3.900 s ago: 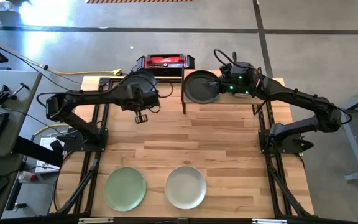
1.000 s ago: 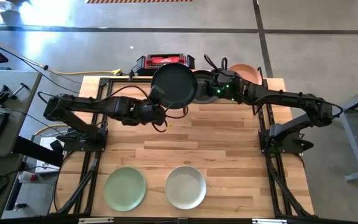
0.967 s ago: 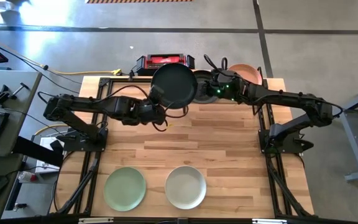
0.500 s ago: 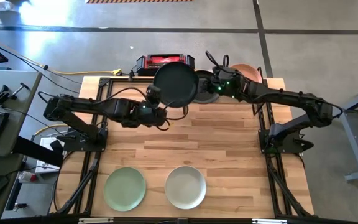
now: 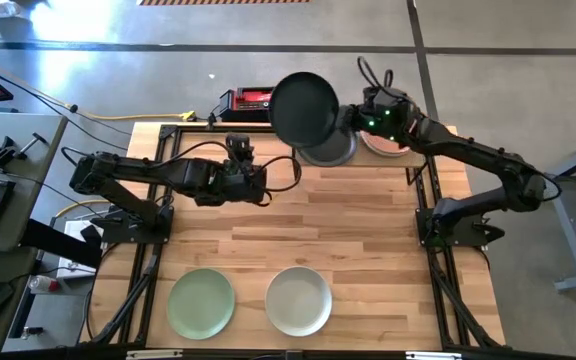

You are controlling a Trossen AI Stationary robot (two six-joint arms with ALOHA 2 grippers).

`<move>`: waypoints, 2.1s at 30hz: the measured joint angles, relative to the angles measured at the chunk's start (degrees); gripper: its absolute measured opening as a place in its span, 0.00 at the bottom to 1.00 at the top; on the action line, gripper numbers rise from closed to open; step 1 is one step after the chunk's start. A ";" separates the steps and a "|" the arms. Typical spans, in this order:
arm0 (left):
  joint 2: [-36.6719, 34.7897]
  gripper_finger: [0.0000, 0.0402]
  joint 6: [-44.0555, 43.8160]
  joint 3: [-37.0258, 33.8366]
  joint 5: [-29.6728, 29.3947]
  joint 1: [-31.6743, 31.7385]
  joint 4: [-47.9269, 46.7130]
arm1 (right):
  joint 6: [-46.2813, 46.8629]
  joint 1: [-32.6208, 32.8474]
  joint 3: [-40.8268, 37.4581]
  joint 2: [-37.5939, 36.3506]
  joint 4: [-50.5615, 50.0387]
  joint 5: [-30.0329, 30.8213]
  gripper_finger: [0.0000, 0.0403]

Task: Place and stack plates onto a shelf
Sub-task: Stack the black plate on top of the black plate on the shelf

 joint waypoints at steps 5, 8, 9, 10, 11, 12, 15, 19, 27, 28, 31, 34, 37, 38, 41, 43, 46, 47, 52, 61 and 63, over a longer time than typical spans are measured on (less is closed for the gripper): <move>0.01 0.29 -2.46 0.00 -2.19 1.24 -0.67 | -0.25 -4.35 0.01 -2.59 -7.81 -0.66 0.00; 0.00 0.29 -4.26 0.00 -2.17 2.20 -0.74 | -1.52 -7.63 0.02 -3.16 -12.63 -2.89 0.00; 0.00 0.29 -4.66 0.00 -2.11 2.50 -0.74 | -1.73 -8.65 0.02 -3.16 -13.87 -4.29 0.00; 0.00 0.29 -5.03 0.00 -1.88 2.77 -0.74 | -1.74 -9.74 0.00 -3.16 -14.89 -5.70 0.00; 0.00 0.29 -5.42 0.00 -1.69 3.08 -0.74 | -1.80 -10.86 0.00 -3.16 -15.93 -7.14 0.00; 0.00 0.29 -5.62 0.00 -1.67 3.41 -0.74 | -2.28 -11.84 0.01 -3.16 -16.89 -8.53 0.00; 0.00 0.29 -5.74 0.00 -1.41 4.21 -0.71 | -3.28 -14.32 0.00 -3.12 -19.23 -11.21 0.00; 0.00 0.29 -6.85 0.00 0.68 5.25 -0.67 | -4.22 -16.43 0.00 -3.05 -21.28 -14.43 0.00; 0.00 0.29 -12.45 0.00 9.74 6.42 0.78 | -4.75 -15.12 0.02 0.11 -24.07 -16.00 0.00; 0.00 0.29 -12.53 0.00 10.15 6.44 0.91 | -4.75 -14.91 0.02 0.44 -24.03 -15.92 0.00; 0.00 0.29 -12.53 0.00 10.29 6.55 0.95 | -4.74 -14.74 0.02 1.28 -24.11 -15.34 0.00; 0.00 0.29 -12.53 0.00 10.29 6.66 0.95 | -4.75 -14.80 0.02 2.05 -24.46 -14.99 0.00; 0.00 0.29 -12.54 0.00 10.29 6.66 0.97 | -4.89 -14.80 0.02 3.05 -24.46 -14.99 0.00; 0.00 0.29 -12.55 0.00 10.29 6.66 0.95 | -4.99 -14.80 0.02 3.38 -24.48 -14.99 0.00; 0.00 0.29 -12.55 0.01 10.29 6.66 0.95 | -5.18 -14.80 0.00 3.97 -24.48 -14.97 0.00; 0.00 0.29 -12.55 0.00 10.29 6.66 0.95 | -5.19 -14.80 0.02 4.00 -24.48 -14.97 0.00; 0.00 0.29 -12.55 0.00 10.29 6.66 0.95 | -5.97 -14.80 0.01 4.00 -24.47 -14.95 0.00; 0.00 0.29 -12.55 0.01 10.29 6.66 0.95 | -6.31 -14.80 0.02 4.00 -24.47 -14.92 0.00; 0.00 0.29 -12.57 0.00 10.29 6.66 0.95 | -6.25 -14.76 0.02 4.00 -24.48 -13.00 0.02; 0.00 0.29 -12.60 0.00 10.29 6.66 0.95 | -6.23 -14.76 0.02 4.00 -24.46 -12.48 0.13; 0.00 0.29 -12.57 0.00 10.27 6.66 0.95 | -6.25 -14.76 0.02 4.00 -24.42 -12.48 0.16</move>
